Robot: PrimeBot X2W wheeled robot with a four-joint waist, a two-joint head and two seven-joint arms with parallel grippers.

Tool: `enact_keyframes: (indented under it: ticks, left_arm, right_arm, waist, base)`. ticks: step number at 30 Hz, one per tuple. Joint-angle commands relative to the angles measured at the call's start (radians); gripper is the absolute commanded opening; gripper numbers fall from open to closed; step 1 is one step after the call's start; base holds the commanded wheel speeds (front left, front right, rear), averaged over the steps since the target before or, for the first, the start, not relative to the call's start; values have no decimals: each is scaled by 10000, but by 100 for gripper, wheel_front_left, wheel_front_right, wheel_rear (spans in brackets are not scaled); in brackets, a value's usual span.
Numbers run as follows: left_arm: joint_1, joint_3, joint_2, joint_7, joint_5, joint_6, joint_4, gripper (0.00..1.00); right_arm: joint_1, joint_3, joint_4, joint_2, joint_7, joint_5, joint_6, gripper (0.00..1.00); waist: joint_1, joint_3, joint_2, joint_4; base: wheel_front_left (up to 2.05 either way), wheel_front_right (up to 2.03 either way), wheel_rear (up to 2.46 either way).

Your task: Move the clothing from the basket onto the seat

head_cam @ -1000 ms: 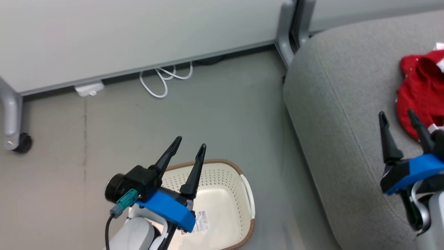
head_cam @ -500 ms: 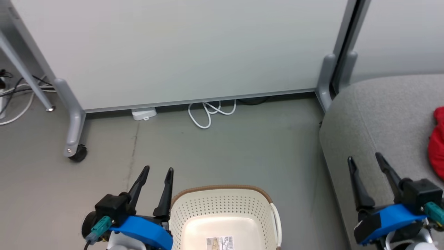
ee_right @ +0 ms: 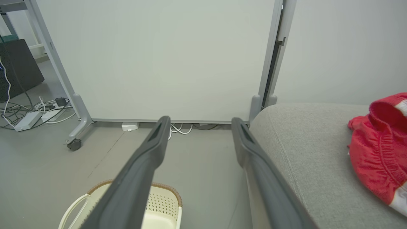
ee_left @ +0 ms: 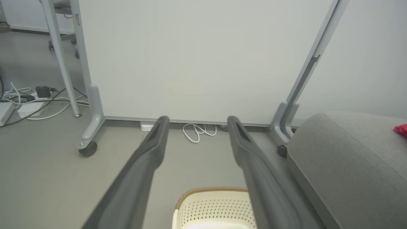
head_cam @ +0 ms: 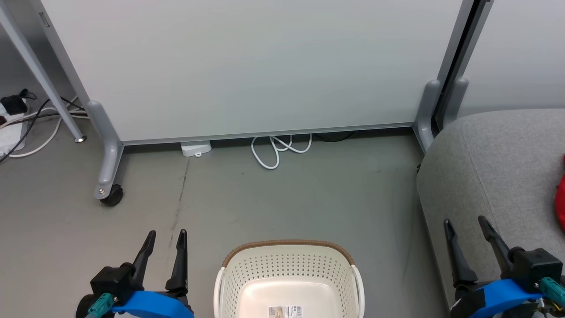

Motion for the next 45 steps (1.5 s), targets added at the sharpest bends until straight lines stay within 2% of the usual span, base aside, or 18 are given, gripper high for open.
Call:
enact_keyframes:
  ticks: [1,21,22,32,45]
  left_arm:
    - [80,100,-42,-46,90,-65,39,100]
    - [169,622,-385,-46,600,-305,133,100]
    - [127,604,-374,6,564,-247,167,0]
    - [786,620,-600,85,453,-248,952,0]
    - [537,1139,-733,726,-1655,-260,578,0]
  right_arm:
    - [139,-23,41,24,-40,31,1,100]
    - [124,-63,283,27,-185,363,1,100]
    - [23,-65,303,12,-140,309,0,0]
    - [178,-65,1294,124,-58,417,0,0]
    - [-148,-97,1456,103,217,3013,0,0]
  waist:
    - [1,6,0,-34]
    - [1,-73,0,-146]
    - [1,-74,0,-147]
    - [1,-77,0,-158]
    - [1,-59,0,-229]
  base:
    - [0,0,0]
    - [0,0,0]
    - [0,0,0]
    - [0,0,0]
    - [0,0,0]
